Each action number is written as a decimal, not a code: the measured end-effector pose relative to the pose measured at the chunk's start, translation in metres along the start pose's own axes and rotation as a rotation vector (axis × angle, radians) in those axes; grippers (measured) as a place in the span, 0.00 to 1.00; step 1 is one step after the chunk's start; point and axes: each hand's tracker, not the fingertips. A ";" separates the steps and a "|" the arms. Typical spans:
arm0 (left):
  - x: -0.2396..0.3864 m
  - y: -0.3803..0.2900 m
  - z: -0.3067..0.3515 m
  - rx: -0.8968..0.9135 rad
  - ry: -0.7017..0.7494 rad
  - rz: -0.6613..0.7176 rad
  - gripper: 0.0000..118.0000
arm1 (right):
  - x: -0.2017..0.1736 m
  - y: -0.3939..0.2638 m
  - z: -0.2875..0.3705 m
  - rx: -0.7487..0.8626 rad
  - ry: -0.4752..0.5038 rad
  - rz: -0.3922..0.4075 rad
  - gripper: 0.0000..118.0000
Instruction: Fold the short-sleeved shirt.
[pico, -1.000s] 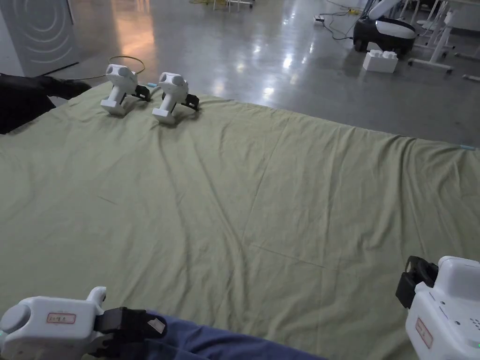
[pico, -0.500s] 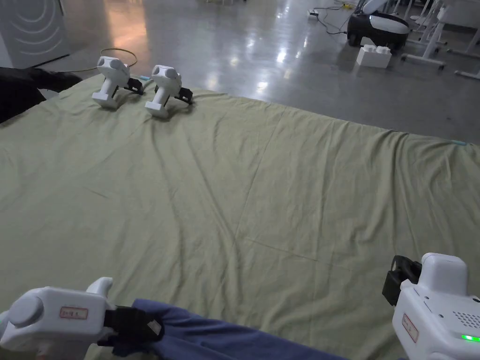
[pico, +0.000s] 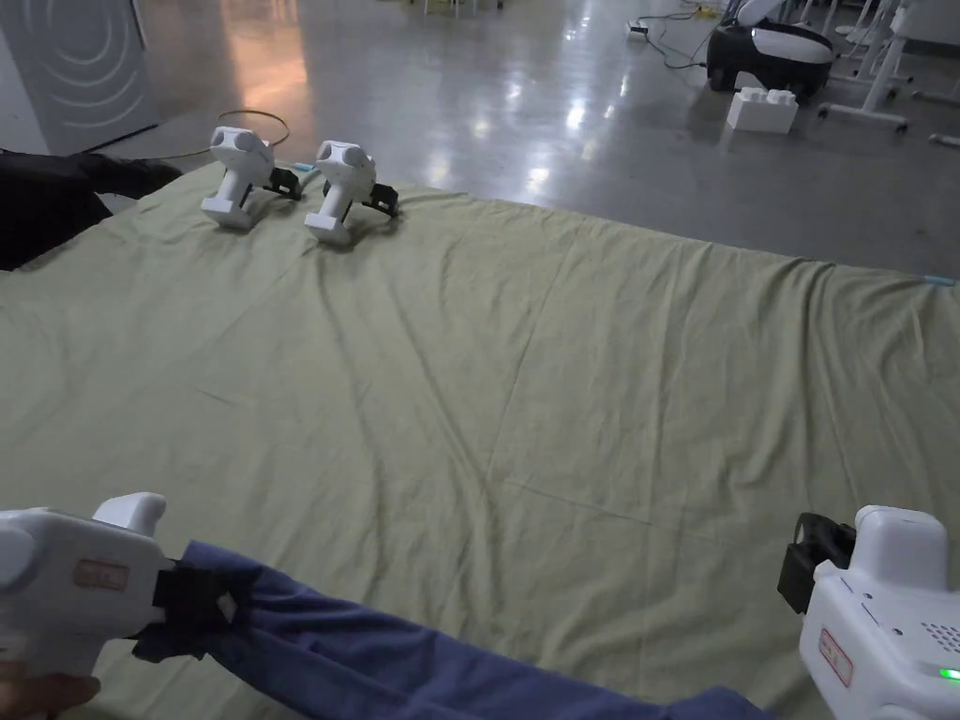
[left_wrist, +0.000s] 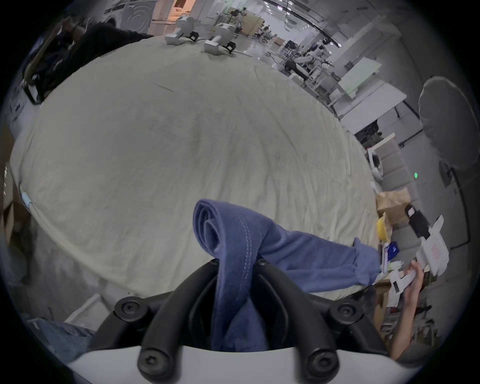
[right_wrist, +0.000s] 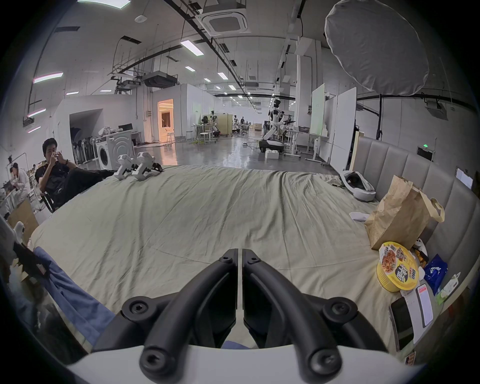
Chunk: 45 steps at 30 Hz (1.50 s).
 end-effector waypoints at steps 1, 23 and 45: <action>0.009 -0.002 0.001 -0.003 0.006 -0.018 0.13 | 0.000 -0.001 0.000 -0.002 0.002 0.001 0.04; 0.160 -0.037 -0.144 -0.271 -0.121 -0.143 0.13 | 0.012 -0.018 0.005 -0.047 -0.005 -0.018 0.04; 0.141 -0.013 -0.075 -0.100 -0.230 -0.051 0.51 | 0.029 -0.024 0.009 -0.068 -0.020 -0.071 0.04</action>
